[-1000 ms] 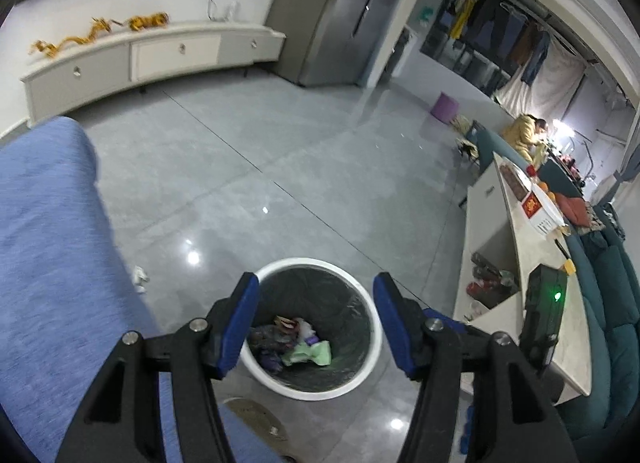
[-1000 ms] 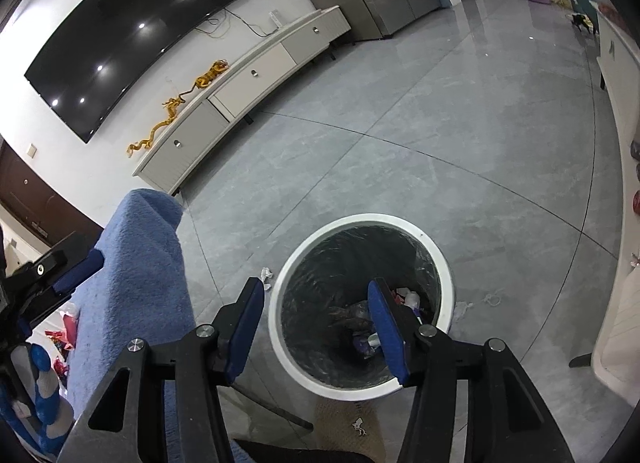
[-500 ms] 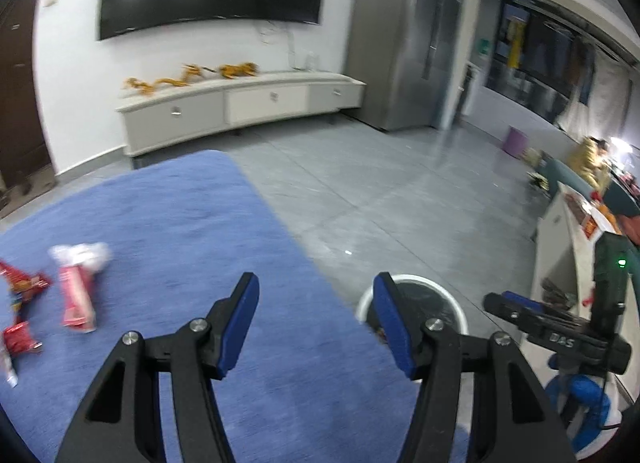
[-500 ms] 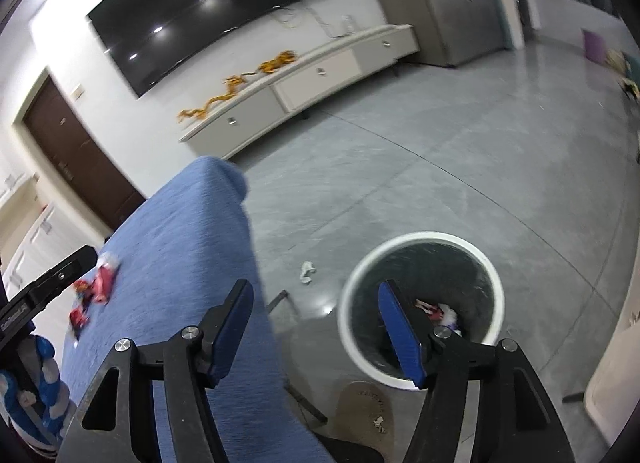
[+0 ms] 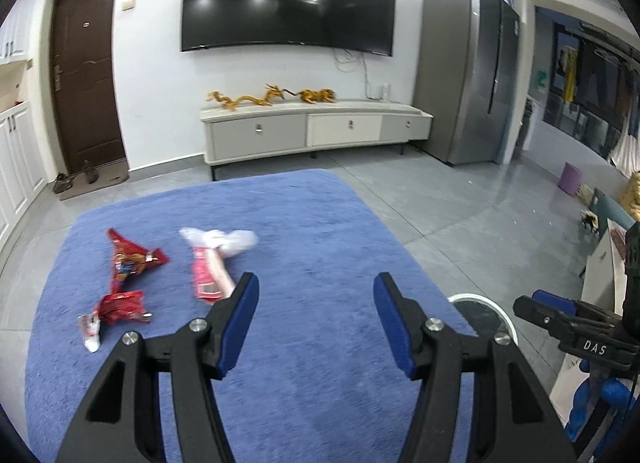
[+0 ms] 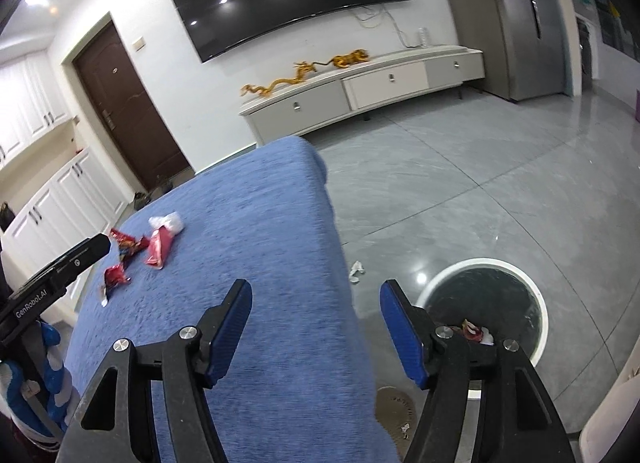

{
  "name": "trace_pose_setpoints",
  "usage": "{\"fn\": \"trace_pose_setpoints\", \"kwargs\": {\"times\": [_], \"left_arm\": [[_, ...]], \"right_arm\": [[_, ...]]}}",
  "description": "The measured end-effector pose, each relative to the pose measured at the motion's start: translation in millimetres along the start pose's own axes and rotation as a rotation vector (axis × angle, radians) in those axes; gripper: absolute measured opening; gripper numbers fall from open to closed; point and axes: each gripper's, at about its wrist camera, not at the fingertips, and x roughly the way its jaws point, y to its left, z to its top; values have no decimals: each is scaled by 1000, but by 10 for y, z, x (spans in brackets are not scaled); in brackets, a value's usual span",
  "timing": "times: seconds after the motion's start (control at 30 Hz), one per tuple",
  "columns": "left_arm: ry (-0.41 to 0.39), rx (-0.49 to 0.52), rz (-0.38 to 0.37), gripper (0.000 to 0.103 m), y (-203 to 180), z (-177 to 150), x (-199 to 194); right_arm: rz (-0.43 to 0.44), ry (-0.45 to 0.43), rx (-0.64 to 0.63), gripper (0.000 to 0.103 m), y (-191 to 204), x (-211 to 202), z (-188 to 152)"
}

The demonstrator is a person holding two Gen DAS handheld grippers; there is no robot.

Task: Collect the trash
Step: 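Move both open tools back over the remaining trash on the rug, then grasp the pink box with the right tool while the left tool grasps the red-white wrapper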

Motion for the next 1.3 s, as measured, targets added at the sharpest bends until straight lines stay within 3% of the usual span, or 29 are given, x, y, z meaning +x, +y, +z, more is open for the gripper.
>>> {"fn": "trace_pose_setpoints", "kwargs": {"times": [0.43, 1.03, 1.3], "left_arm": [[-21, -111, 60, 58, 721, -158, -187], [8, -190, 105, 60, 1276, -351, -100], [26, -182, 151, 74, 1818, -363, 70]], "right_arm": [[32, 51, -130, 66, 784, 273, -53], [57, 128, -236, 67, 1336, 635, -95], [118, 162, -286, 67, 1642, 992, 12]]}}
